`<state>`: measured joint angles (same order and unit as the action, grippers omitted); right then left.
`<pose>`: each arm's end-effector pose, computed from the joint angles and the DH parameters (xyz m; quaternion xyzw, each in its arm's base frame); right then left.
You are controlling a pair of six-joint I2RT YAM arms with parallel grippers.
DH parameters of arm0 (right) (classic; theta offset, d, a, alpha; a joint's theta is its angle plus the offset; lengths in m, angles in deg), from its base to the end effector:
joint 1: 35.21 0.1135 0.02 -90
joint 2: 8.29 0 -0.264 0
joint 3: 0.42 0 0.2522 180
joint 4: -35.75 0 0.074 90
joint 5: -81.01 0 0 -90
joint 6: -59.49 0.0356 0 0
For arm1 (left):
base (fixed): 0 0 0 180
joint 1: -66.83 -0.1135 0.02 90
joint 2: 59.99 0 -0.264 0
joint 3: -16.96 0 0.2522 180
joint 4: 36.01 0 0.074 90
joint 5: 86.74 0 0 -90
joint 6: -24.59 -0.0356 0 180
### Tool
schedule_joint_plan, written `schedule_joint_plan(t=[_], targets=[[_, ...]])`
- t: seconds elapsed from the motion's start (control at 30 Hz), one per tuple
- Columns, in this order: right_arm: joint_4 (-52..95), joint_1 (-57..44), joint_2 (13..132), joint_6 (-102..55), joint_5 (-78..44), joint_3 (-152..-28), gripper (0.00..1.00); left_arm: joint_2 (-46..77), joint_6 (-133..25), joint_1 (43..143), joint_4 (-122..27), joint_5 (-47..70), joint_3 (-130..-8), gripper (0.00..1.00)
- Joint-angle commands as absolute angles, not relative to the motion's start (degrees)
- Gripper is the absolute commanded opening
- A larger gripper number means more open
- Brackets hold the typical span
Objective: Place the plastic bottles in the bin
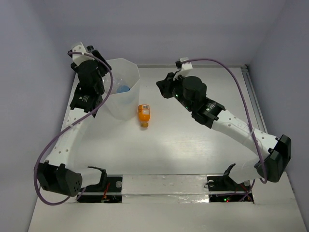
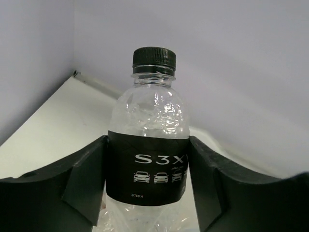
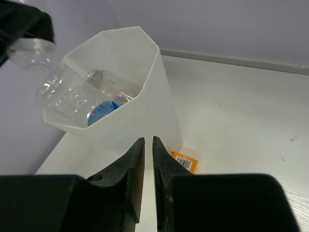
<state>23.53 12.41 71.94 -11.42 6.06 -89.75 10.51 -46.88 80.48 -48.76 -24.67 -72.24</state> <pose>0.2309 0.2393 0.4077 -0.0901 0.7198 0.2954 0.6217 0.2718 -0.0488 0.4541 -0.2068 0.6414 -0.0446 0.7374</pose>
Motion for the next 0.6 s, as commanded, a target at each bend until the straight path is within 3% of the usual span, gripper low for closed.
schedule_joint_plan(t=[0.0, 0.03, 0.07, 0.13, 0.2, 0.3, 0.4, 0.57], targets=[[22.3, 12.4, 72.8, -10.1, 6.7, -91.0, 0.23, 10.8, -44.9, 80.4, -47.3, -21.8, -68.9, 0.66], [22.2, 12.4, 73.4, -8.9, 6.4, -91.2, 0.32, 11.0, -44.6, 80.4, -47.5, -21.5, -68.3, 0.83], [21.7, 12.4, 74.0, -8.9, 6.3, -91.2, 0.32, 11.0, -44.6, 80.4, -47.5, -21.2, -68.1, 0.89], [20.2, 12.4, 75.0, -6.9, 5.9, -90.7, 0.51, 10.7, -44.1, 80.4, -47.8, -19.4, -67.9, 0.98], [20.5, 12.4, 76.7, -4.7, 5.6, -89.3, 0.69, 9.4, -43.8, 80.4, -47.8, -18.2, -68.0, 0.99], [21.5, 12.4, 79.6, -2.0, 4.8, -87.5, 0.84, 6.6, -43.2, 80.4, -48.5, -16.4, -68.2, 0.99], [21.5, 12.4, 84.5, -0.5, 2.2, -87.4, 0.89, 2.0, -42.1, 80.4, -48.5, -14.4, -66.9, 0.99], [20.9, 12.4, 93.1, 1.6, -2.0, -90.6, 0.90, -5.5, -41.3, 80.4, -49.1, -10.8, -64.5, 0.99]])
